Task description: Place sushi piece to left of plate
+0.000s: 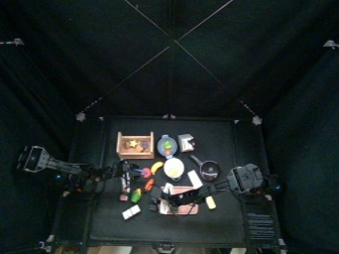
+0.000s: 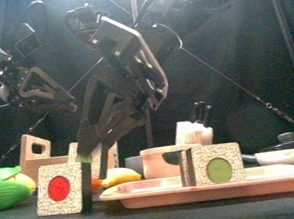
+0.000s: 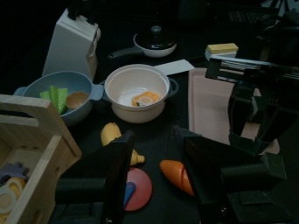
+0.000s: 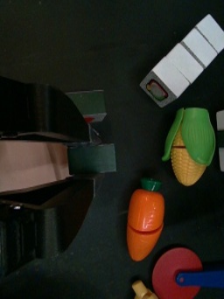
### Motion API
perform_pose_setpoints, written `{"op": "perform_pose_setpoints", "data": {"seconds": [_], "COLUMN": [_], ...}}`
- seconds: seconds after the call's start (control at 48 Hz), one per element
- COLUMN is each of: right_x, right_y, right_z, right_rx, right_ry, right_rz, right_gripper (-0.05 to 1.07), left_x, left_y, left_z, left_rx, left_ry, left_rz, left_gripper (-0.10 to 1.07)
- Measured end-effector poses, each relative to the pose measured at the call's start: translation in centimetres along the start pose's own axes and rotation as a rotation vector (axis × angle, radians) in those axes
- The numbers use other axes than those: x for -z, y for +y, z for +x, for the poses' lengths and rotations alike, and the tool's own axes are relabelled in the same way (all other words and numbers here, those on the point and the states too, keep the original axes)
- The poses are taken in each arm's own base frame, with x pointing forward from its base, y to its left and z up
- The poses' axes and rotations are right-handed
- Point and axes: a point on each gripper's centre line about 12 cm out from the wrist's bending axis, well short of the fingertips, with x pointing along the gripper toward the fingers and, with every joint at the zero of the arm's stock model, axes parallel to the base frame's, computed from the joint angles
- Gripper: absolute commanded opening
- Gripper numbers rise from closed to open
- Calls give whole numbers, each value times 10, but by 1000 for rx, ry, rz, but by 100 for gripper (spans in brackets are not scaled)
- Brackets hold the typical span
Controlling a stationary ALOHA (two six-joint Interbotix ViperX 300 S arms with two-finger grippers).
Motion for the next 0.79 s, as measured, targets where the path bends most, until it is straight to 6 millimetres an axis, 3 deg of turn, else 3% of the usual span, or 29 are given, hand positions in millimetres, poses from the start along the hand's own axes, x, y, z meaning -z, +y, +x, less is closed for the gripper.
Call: {"op": "perform_pose_setpoints", "data": {"seconds": [0.792], "right_x": [5], "right_y": [3], "right_z": [14], "right_rx": [3], "right_ry": [18], "right_rz": [8], "right_gripper": [60], "left_x": [1], "left_y": [0], "left_z": [0], "left_rx": [0], "left_ry": [1], "left_rz": [0], "left_gripper": [80]}}
